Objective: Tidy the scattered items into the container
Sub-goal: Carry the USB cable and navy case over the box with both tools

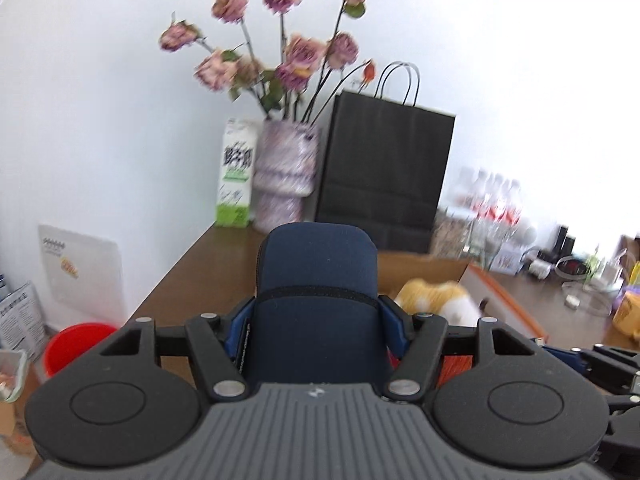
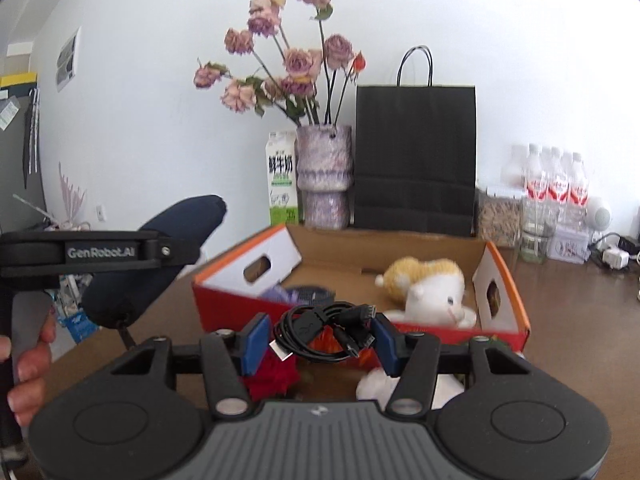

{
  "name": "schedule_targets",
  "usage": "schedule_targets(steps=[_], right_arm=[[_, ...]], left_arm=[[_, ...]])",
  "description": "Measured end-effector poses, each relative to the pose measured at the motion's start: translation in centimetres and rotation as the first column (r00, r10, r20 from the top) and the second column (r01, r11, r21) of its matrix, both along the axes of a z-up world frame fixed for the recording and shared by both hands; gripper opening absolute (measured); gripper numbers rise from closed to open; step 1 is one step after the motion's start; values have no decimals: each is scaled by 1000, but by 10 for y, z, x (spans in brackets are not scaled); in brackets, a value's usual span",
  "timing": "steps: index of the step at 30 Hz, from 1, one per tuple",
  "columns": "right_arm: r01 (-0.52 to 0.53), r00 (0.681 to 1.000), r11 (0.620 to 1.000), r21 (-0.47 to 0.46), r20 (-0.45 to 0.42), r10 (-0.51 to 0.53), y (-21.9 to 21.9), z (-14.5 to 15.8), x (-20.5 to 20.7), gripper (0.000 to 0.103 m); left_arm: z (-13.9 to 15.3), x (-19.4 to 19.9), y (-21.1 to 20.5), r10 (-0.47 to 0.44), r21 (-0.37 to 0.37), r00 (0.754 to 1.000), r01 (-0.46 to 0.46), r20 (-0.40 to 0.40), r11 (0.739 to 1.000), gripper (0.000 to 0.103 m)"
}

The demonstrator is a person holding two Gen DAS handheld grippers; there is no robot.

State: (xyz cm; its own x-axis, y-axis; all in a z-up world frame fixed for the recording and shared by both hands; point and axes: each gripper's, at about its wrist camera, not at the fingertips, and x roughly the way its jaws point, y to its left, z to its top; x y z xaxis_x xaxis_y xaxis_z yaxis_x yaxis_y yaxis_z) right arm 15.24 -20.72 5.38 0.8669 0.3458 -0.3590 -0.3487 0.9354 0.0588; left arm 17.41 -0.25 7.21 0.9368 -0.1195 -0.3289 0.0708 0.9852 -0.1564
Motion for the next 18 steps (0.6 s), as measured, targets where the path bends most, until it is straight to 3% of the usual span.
schedule_targets(steps=[11, 18], right_arm=[[88, 990, 994, 68, 102, -95, 0, 30, 78, 54], [125, 991, 989, 80, 28, -127, -4, 7, 112, 54]], left_arm=[[11, 82, -30, 40, -21, 999, -39, 36, 999, 65], [-17, 106, -37, 66, 41, 998, -65, -16, 997, 65]])
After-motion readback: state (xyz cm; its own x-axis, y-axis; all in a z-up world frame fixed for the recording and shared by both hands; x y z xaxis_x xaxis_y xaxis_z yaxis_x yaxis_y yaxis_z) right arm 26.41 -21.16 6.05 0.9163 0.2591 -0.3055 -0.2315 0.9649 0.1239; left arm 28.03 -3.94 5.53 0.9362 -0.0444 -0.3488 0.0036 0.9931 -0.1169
